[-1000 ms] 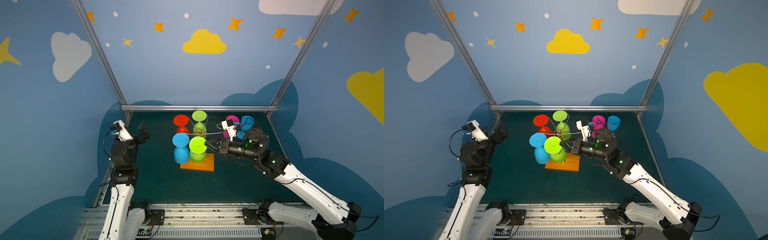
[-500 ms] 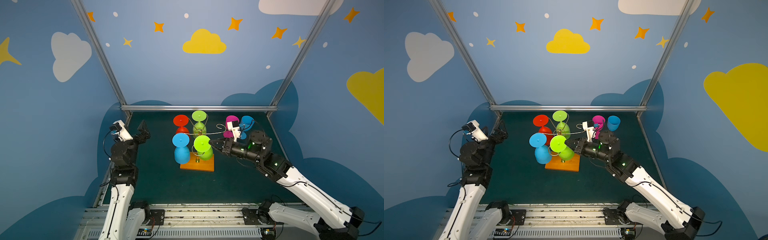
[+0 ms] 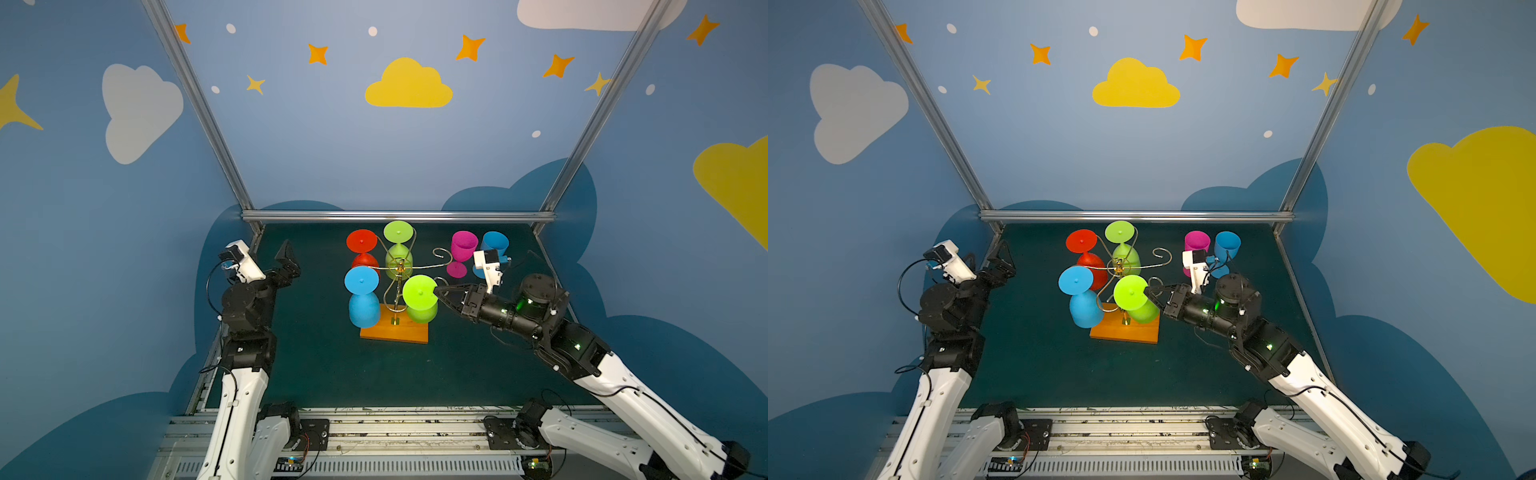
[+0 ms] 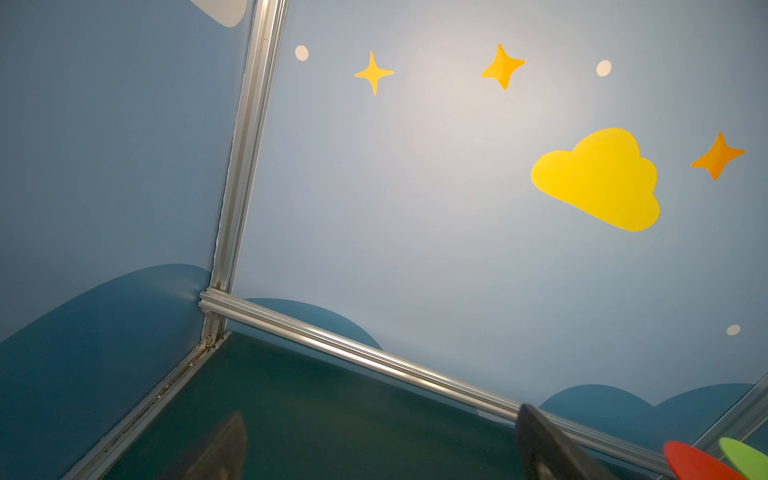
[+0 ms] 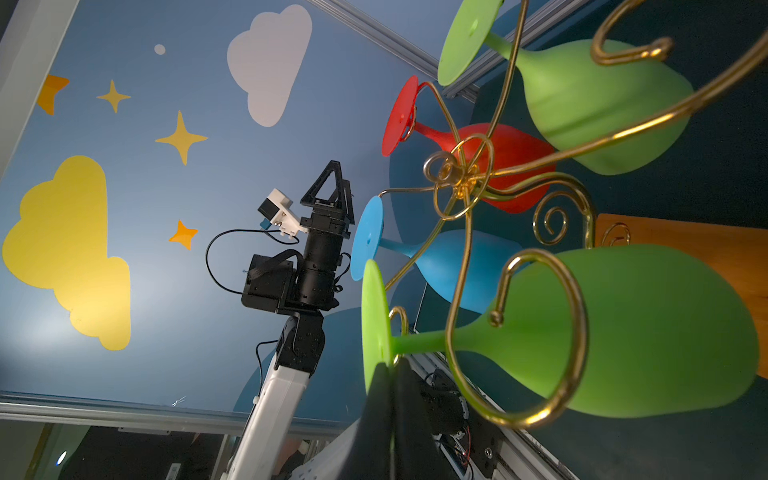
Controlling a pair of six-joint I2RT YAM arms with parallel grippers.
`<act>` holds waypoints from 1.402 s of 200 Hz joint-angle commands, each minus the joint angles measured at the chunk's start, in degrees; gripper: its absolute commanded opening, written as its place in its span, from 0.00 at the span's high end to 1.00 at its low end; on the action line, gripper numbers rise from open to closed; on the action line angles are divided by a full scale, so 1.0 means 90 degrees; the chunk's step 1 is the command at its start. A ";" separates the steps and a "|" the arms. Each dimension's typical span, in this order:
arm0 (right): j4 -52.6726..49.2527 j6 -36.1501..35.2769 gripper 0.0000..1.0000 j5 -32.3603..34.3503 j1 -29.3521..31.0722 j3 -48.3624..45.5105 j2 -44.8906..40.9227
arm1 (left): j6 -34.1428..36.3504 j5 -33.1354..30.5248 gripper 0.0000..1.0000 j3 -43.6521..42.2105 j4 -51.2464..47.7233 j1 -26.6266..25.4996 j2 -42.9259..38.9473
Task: Take the wine glass off the wine glass rack
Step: 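Draw the green glass back away from the rack with the right gripper, then raise the green glass above the rack while the left gripper reaches toward it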
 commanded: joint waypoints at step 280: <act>-0.3121 -0.2896 1.00 0.2379 -0.0936 0.1694 -0.1419 | -0.1629 0.4277 0.15 0.3079 -0.0770 -0.0028 0.1618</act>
